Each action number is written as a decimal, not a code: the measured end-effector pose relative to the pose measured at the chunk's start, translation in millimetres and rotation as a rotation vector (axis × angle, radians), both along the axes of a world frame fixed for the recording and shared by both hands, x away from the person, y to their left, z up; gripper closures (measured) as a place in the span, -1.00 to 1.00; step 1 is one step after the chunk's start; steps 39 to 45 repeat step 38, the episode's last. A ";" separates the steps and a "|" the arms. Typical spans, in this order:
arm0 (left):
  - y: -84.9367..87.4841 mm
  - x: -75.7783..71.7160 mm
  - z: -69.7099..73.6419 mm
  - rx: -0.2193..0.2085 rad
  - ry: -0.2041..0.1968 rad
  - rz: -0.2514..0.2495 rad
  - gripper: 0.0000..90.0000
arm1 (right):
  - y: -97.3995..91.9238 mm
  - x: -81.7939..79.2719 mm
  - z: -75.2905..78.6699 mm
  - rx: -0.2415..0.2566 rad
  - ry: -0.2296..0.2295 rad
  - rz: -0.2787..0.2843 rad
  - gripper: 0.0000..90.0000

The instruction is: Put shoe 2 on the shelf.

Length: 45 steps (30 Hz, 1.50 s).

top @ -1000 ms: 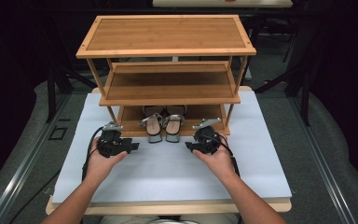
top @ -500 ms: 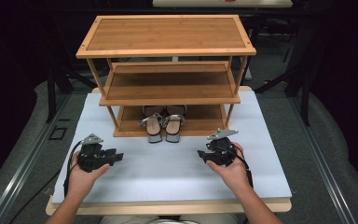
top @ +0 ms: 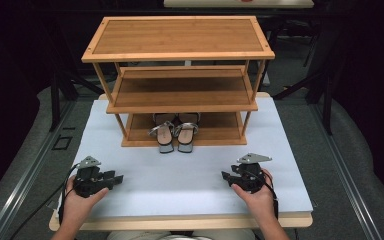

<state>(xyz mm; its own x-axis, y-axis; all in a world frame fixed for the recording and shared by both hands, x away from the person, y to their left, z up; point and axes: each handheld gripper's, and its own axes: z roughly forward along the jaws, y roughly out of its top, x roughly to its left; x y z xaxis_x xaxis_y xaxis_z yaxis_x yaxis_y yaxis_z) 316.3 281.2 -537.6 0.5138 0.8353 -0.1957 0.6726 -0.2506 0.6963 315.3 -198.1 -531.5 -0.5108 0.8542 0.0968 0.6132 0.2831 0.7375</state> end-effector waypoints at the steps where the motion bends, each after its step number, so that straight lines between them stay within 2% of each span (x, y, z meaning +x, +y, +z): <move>1: -0.7 0.4 -2.3 0.009 0.004 -0.004 0.21 | -1.1 0.1 -3.4 0.046 -0.007 0.025 0.15; 2: -1.9 0.4 -4.5 0.016 0.006 -0.001 0.21 | -1.4 -1.8 -4.5 0.015 -0.017 -0.003 0.14; 3: -2.7 0.2 -6.5 0.022 0.007 0.001 0.21 | -3.4 -1.8 -7.5 0.051 -0.014 0.031 0.13; 4: -3.0 -0.2 -8.1 0.026 0.003 -0.003 0.21 | -4.2 -2.8 -10.4 0.050 -0.022 0.025 0.13; 5: -3.9 -0.9 -9.6 0.020 0.002 -0.003 0.21 | -3.0 -4.9 -12.4 0.007 -0.032 -0.019 0.13; 6: -4.5 -1.6 -10.6 0.023 0.002 -0.009 0.21 | -3.1 -5.9 -14.4 -0.006 -0.036 -0.024 0.13; 7: -6.2 -2.1 -12.5 0.033 -0.007 -0.019 0.21 | -3.2 -5.8 -17.7 0.014 -0.038 0.000 0.12; 13: -7.5 -1.8 -15.2 0.034 -0.010 -0.023 0.21 | -0.6 -5.0 -21.2 0.016 -0.047 0.014 0.10; 20: -10.4 -1.1 -16.5 0.032 -0.022 -0.025 0.21 | 6.1 -4.4 -26.7 -0.015 -0.045 0.012 0.05; 30: -7.7 -0.5 -17.2 0.016 -0.016 -0.016 0.17 | 5.1 -3.2 -27.3 -0.003 -0.026 0.015 0.04; 35: -7.9 -0.5 -17.5 0.014 -0.014 -0.015 0.15 | 5.5 -2.9 -28.3 0.005 -0.030 0.012 0.03; 38: -8.6 0.4 -19.0 0.007 -0.004 -0.020 0.05 | 5.5 -1.0 -28.9 0.005 -0.029 0.016 -0.02; 45: -8.6 0.4 -19.0 0.007 -0.004 -0.020 0.05 | 5.5 -1.0 -28.9 0.005 -0.029 0.016 -0.02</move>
